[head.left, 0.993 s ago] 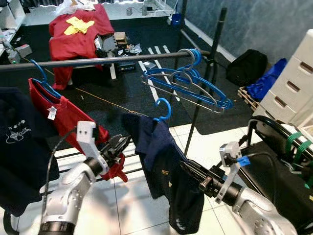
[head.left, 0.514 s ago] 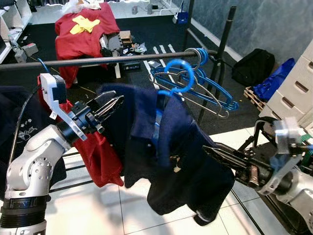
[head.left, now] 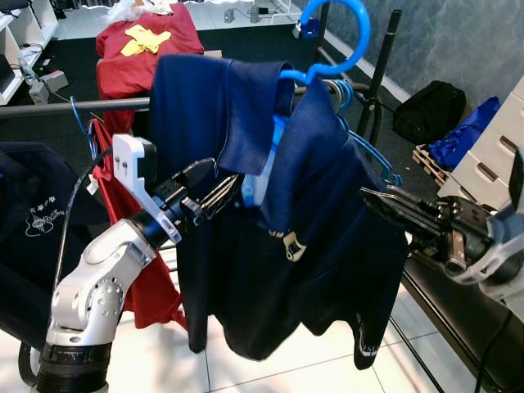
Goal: Hang hanger
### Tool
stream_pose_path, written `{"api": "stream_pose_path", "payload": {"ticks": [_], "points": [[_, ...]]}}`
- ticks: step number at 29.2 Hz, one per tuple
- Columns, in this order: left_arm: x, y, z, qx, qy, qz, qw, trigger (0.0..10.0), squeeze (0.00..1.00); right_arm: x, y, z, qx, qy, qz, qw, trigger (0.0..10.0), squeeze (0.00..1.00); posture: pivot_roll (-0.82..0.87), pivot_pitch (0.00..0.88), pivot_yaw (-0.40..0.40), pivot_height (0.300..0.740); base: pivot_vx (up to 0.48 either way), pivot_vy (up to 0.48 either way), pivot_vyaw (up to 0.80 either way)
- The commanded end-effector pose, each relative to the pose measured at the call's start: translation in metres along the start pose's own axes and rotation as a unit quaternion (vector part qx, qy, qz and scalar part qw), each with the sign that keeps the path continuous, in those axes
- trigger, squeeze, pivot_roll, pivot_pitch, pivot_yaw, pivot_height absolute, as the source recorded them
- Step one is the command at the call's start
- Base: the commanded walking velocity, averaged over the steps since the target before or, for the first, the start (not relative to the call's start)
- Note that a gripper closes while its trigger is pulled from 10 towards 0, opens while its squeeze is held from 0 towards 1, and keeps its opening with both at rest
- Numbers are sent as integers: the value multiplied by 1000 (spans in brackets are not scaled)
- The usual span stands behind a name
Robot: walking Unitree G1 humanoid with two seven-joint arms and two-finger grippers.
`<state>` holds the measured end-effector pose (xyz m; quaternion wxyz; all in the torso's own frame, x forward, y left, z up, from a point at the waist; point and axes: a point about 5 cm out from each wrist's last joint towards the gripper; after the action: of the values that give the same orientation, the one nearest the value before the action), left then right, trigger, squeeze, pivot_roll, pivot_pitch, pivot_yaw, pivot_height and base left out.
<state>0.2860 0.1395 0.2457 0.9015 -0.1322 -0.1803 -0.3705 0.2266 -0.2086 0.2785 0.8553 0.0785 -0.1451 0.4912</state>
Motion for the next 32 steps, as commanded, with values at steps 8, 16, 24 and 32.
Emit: {"api": "stream_pose_path", "payload": {"ticks": [8,16,24,32], "points": [[7,-9,4,-2,-26,33,999,10000,1000,1,2,7,-3,-20,11,1000,10000,0,-22,136,16,740,0,0,0],[22,-36,7,-30,-50,12,998,10000,988,5,1,-4,18,-6,4,1000,10000,0,-25,143,13,740,0,0,0],[26,-46,9,-81,-70,-2,994,10000,427,7,1,-7,23,-1,3,1000,10000,0,-21,144,10,740,0,0,0],[34,-60,5,-137,-79,-15,987,10000,165,10,3,-9,27,0,6,1000,10000,0,-23,146,13,740,0,0,0]]}}
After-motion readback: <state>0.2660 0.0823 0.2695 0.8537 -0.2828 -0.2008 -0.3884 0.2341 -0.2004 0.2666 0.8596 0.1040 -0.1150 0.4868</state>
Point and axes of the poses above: a point about 5 cm out from each wrist's last joint towards the gripper, its own x axis pointing out of the wrist towards the gripper, its own z axis along the axis of the wrist's last joint, y = z × x, and after that the axes turned 1 degree about x, right-handed
